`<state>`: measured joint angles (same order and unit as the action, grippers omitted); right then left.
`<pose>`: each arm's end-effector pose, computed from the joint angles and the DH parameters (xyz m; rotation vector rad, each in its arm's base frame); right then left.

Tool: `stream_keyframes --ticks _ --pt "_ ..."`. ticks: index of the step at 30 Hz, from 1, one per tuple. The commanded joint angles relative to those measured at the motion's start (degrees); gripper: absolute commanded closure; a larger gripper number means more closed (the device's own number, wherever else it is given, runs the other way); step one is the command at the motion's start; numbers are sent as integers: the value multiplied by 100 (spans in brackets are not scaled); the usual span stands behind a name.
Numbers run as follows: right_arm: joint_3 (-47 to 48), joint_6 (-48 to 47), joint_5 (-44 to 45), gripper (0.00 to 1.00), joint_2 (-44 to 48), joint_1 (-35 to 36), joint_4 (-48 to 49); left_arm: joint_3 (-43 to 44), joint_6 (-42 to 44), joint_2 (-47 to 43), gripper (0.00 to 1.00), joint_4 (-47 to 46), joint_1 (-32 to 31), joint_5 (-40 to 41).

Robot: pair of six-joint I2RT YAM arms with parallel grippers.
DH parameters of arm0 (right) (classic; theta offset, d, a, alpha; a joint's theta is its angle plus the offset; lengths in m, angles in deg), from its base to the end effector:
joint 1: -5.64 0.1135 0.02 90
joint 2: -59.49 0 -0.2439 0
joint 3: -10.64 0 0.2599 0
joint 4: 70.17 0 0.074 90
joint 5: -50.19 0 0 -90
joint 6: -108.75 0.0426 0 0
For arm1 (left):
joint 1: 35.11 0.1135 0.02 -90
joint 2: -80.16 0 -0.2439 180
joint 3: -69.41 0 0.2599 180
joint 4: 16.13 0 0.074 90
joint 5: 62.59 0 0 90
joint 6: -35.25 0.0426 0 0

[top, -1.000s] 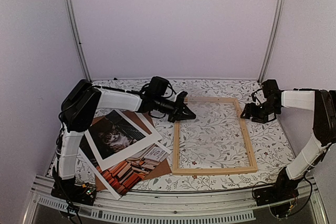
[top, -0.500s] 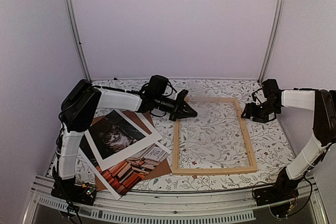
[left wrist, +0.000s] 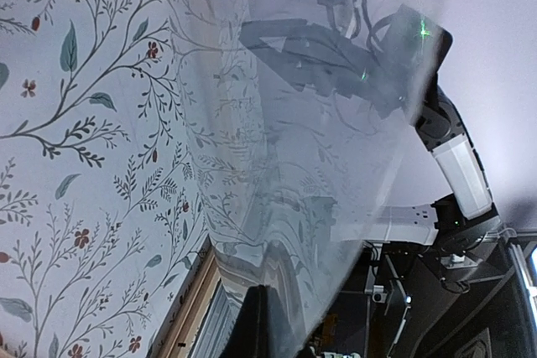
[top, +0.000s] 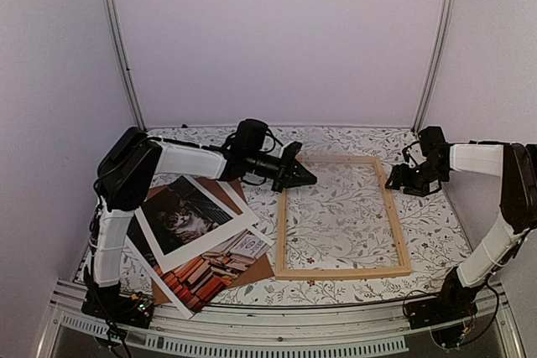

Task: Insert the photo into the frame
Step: Place the glass panel in the frame body.

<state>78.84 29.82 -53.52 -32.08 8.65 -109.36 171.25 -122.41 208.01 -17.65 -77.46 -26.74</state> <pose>0.3175 0.0268 0.1518 0.1094 2.6672 0.3982 0.3413 -0.3578 0.1511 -0.2339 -2.4080 1.8850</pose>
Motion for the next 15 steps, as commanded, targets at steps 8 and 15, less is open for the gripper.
stream_keyframes --ticks 8,15 --pt "87 -61 84 28 48 34 -18 -275 -750 -227 100 -1033 -39 -355" --pt "83 -52 38 28 12 40 1 -288 -813 -153 100 -1114 -37 -376"
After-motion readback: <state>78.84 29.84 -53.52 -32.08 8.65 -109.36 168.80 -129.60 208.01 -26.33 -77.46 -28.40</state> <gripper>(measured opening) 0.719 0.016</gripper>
